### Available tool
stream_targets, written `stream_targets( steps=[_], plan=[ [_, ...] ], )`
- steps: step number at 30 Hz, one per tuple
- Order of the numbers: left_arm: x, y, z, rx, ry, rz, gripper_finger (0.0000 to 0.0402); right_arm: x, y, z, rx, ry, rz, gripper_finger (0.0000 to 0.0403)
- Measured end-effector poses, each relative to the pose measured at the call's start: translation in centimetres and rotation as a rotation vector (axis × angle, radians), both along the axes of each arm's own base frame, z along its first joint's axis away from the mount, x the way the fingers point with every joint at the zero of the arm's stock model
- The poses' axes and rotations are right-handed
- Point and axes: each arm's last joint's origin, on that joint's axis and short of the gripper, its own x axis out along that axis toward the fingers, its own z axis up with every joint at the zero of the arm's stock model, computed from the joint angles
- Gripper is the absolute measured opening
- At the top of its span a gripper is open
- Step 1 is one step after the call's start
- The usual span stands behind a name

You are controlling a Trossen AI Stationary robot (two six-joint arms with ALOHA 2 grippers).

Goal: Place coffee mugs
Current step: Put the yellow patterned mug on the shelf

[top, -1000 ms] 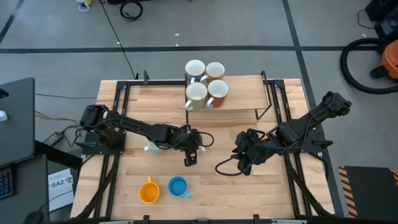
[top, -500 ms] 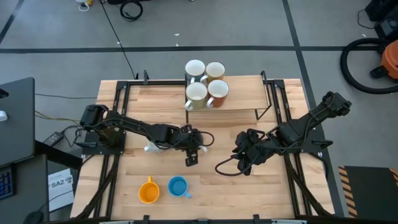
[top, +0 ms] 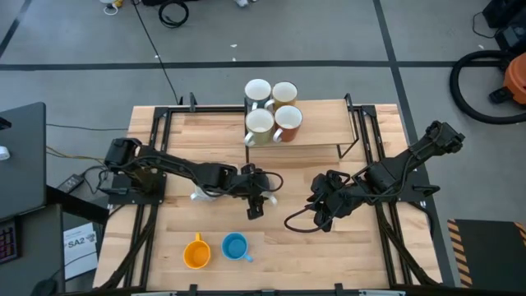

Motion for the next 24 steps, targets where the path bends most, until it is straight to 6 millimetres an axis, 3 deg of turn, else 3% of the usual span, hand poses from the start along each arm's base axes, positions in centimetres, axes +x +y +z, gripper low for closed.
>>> stream_targets(
  steps=[7,12,17,24],
  plan=[
    [-0.1,0.0,0.9,-0.011,-0.048,-0.005,0.0167,0.0,0.0,0.0,0.004,-0.001,0.002,0.0113],
    [-1.1,0.0,2.9,0.03,-0.087,-0.075,0.0167,0.1,0.0,0.0,0.006,-0.006,0.001,0.0113],
    [-3.3,0.1,6.6,0.07,-0.174,-0.135,0.0167,0.2,0.1,0.2,0.015,-0.022,0.001,0.0113],
    [-8.9,0.6,11.0,0.118,-0.239,-0.202,0.0167,0.6,0.3,0.6,0.039,-0.081,-0.006,0.0143]
  ],
)
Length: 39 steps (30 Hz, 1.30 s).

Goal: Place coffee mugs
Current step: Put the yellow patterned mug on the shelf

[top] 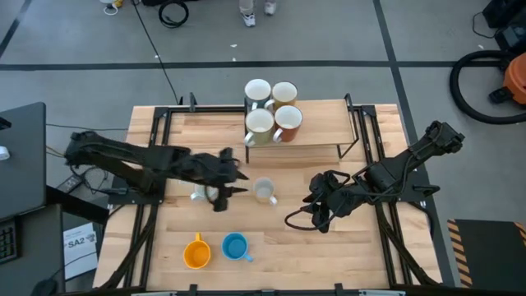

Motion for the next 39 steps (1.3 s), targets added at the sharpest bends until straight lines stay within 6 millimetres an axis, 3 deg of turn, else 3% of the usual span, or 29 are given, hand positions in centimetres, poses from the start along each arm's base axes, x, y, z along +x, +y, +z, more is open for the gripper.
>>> stream_targets(
  steps=[3,9,14,24,39],
  plan=[
    [-2.9,0.4,0.0,-0.004,-0.018,-0.007,0.0167,0.1,0.0,0.2,-0.016,-0.031,-0.027,0.0165],
    [-8.3,1.6,-2.7,-0.066,-0.036,0.042,0.0167,0.7,0.0,0.2,0.004,-0.083,-0.101,0.0188],
    [-10.9,2.2,-4.6,-0.135,-0.075,0.075,0.0167,2.6,0.8,-1.0,0.019,-0.101,-0.115,0.0188],
    [-11.9,2.4,-5.0,-0.16,-0.152,0.073,0.0167,7.0,0.7,-5.7,-0.05,-0.014,-0.148,0.0188],
    [-11.9,2.4,-5.1,-0.143,-0.148,0.065,0.0167,10.1,-1.1,-10.4,-0.054,0.129,-0.184,0.0187]
  ],
)
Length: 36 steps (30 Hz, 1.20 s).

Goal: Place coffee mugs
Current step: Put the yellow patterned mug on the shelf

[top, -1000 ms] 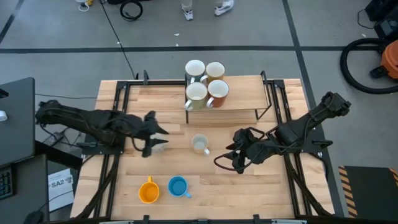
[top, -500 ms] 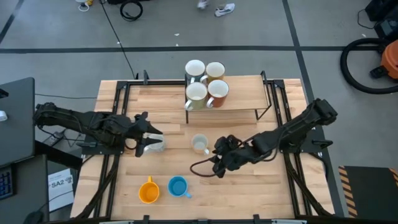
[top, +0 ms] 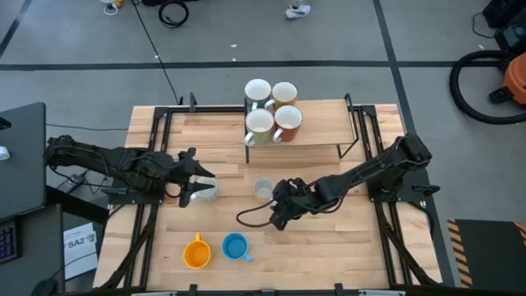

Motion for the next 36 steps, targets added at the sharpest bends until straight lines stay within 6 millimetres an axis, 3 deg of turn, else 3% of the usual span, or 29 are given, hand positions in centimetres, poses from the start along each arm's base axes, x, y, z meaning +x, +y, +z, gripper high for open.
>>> stream_targets(
  steps=[8,17,36],
  plan=[
    [0.0,0.0,0.0,0.0,0.001,0.0,0.0167,0.3,-0.9,0.0,-0.014,-0.004,-0.034,0.0187],
    [0.0,0.0,0.0,0.0,0.001,0.0,0.0167,1.1,-1.0,-2.2,-0.029,0.061,-0.038,0.0187],
    [0.0,0.0,0.0,-0.001,0.0,0.001,0.0167,1.9,-1.5,-3.5,-0.043,0.061,-0.084,0.0187]
  ],
)
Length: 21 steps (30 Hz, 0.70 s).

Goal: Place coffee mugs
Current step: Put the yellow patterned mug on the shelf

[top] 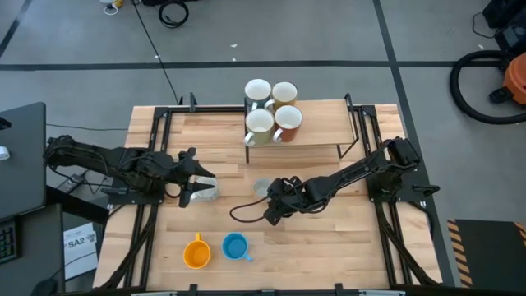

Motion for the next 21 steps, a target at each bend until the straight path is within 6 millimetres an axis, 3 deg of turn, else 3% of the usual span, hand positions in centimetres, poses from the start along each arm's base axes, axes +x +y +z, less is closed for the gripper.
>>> stream_targets(
  steps=[10,21],
  plan=[
    [0.02,0.0,0.02,-0.001,-0.002,0.0,0.0167,0.2,-0.26,-0.14,0.01,-0.024,-0.063,0.0183],
    [0.02,0.0,0.02,-0.001,-0.003,0.0,0.0167,0.23,-0.48,-0.1,-0.011,-0.038,-0.099,0.0143]
  ],
)
